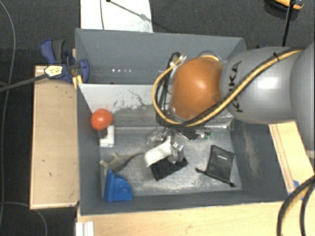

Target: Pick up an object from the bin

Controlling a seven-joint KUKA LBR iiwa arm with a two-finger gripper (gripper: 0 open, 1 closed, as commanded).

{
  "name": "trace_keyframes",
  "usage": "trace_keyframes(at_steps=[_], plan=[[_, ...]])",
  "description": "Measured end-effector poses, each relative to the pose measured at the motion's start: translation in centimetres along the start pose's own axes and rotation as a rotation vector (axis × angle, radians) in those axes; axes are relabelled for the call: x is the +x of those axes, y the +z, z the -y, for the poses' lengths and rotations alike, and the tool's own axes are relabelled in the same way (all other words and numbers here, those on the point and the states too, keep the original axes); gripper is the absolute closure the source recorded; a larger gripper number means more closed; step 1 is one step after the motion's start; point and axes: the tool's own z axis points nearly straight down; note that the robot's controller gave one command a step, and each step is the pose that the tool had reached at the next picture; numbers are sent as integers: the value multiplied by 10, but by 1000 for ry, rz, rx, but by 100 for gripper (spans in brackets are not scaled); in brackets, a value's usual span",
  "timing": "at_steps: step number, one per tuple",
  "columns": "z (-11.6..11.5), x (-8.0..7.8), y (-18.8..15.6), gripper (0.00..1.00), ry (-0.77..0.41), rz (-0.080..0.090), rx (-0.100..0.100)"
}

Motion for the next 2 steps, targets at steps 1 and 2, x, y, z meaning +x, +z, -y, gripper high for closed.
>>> trace_keyframes(at_steps=[1, 2], plan=[[3, -6, -18, 100, -33, 6, 4], [0, 0, -46, 100, -39, -4, -5]])
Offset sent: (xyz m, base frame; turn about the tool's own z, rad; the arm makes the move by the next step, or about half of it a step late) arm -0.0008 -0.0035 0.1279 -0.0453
